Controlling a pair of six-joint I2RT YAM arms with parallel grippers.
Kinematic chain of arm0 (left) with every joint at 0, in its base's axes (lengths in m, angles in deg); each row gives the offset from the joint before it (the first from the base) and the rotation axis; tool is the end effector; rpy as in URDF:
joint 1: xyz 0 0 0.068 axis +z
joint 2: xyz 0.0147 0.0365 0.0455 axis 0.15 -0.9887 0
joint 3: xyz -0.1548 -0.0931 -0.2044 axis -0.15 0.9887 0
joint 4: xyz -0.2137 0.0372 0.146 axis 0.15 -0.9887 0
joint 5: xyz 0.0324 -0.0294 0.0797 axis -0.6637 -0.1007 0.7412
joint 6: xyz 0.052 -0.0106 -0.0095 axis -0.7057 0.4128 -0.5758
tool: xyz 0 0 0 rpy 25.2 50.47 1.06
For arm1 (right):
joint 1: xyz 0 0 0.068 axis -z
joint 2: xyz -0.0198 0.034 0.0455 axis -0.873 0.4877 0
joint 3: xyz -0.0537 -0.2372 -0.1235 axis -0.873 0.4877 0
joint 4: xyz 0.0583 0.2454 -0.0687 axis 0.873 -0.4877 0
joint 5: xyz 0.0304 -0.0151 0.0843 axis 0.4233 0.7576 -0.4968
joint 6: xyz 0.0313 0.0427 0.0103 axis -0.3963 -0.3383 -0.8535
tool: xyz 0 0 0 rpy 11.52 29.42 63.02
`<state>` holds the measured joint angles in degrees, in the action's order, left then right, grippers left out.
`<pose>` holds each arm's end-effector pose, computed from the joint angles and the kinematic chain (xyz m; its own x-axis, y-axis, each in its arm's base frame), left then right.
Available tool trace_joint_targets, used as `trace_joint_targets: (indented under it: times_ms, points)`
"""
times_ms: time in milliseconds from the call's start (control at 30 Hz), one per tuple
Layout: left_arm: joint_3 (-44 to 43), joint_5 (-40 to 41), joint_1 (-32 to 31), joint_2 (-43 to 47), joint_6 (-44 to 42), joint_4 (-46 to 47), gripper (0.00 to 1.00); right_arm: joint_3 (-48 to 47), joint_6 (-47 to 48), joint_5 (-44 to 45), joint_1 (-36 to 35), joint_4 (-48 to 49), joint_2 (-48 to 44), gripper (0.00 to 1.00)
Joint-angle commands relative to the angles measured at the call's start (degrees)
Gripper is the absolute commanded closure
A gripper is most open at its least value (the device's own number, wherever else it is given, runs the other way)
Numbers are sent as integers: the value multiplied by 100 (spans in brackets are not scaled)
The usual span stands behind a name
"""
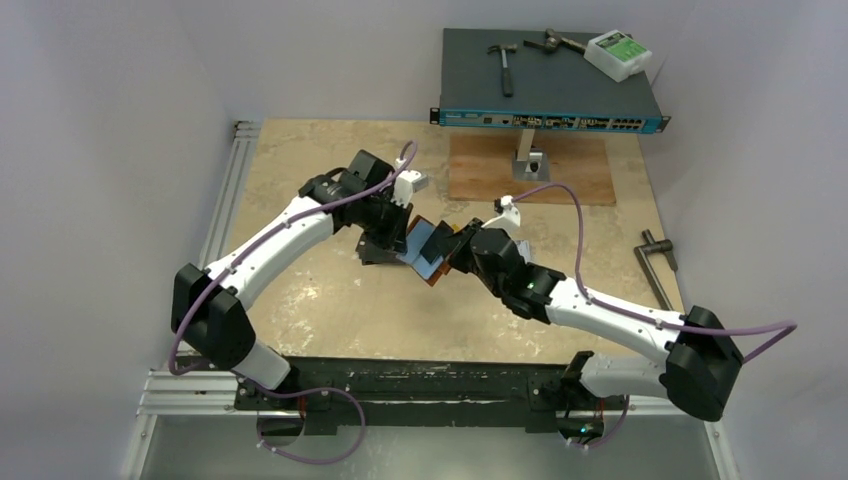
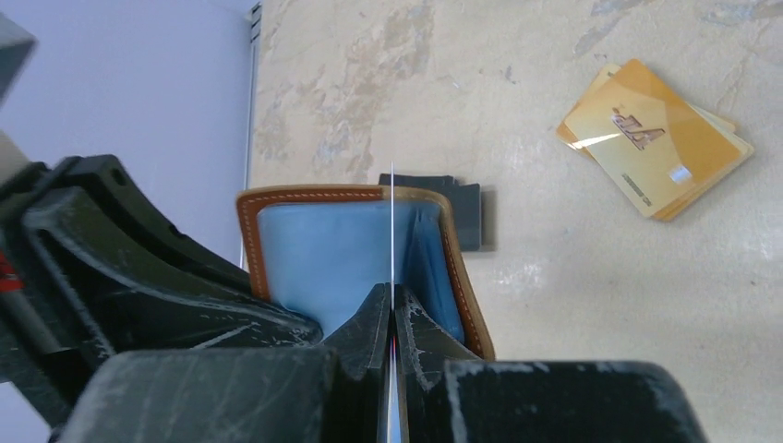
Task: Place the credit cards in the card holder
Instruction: Insert the credit card into the card holder.
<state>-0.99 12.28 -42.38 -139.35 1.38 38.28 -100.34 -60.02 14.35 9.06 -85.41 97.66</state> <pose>0.2610 -0.1881 0.3137 -0.7804 0.3829 -0.4944 0.5771 0.7455 -0.3335 0.1805 0.2047 0.2631 -0.5293 0.6233 -0.5757 -0.0131 0.6725 0.7400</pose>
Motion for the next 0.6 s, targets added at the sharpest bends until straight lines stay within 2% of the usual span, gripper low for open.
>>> trace_joint_targets:
  times_ms: [0,167,367,567]
  points:
    - [711,-1097,45,263,552,1012,100,317,-47,-158,-26,26,-327,100]
    - [1220,-1276,43,-136,1062,1425,100,931,-178,-461,-12,19,-441,100]
    - [1441,-1188,39,-540,1251,1550,100,1551,-219,-891,-11,152,-193,100]
    - [1664,-1101,38,-905,1264,1703,100,1769,-75,-1088,49,417,111,100]
